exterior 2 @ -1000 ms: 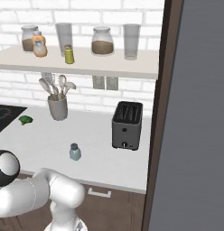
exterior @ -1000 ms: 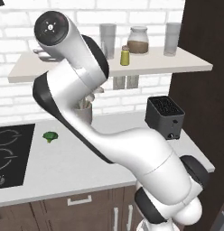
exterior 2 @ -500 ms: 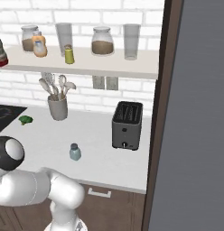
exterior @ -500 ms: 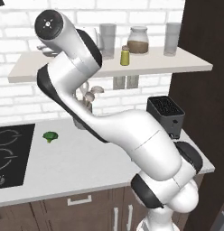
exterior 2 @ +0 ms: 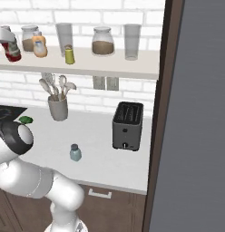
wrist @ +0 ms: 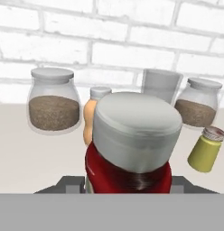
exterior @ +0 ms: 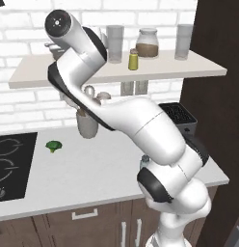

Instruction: Put the shaker and condiment bottle from the counter next to their counterparts in the cabinet.

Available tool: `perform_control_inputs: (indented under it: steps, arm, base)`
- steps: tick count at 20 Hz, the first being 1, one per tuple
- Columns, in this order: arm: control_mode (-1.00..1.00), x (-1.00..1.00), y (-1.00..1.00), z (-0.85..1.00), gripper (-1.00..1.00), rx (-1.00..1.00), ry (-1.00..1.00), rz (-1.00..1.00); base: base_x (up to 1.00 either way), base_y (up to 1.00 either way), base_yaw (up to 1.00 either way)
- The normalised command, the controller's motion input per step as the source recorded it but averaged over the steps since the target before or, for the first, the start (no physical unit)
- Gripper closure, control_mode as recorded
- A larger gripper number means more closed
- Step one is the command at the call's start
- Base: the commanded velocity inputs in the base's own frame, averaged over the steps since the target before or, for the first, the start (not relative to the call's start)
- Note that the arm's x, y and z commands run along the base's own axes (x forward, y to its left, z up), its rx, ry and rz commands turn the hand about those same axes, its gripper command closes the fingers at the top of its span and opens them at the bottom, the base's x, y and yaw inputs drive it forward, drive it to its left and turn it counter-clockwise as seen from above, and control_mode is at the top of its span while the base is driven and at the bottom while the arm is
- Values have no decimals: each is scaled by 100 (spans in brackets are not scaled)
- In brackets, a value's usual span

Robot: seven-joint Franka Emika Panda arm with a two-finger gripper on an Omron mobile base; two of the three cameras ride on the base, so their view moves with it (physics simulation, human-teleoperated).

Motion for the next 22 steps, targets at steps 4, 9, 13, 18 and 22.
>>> perform_control_inputs:
  steps: [4, 9, 13, 18, 22]
  arm:
    - [-100, 1, 0, 0, 100, 0, 0, 0]
    - [-100, 11, 0, -16, 100, 0, 0, 0]
    - [-100, 5, 0, -1, 100, 0, 0, 0]
    - [-100, 2, 0, -2, 100, 0, 1, 0]
    - [-100, 20, 0, -21, 100, 0, 0, 0]
  base:
    - [0, 0, 0]
    - [0, 0, 0]
    - [0, 0, 0]
    - [0, 0, 0]
    - [0, 0, 0]
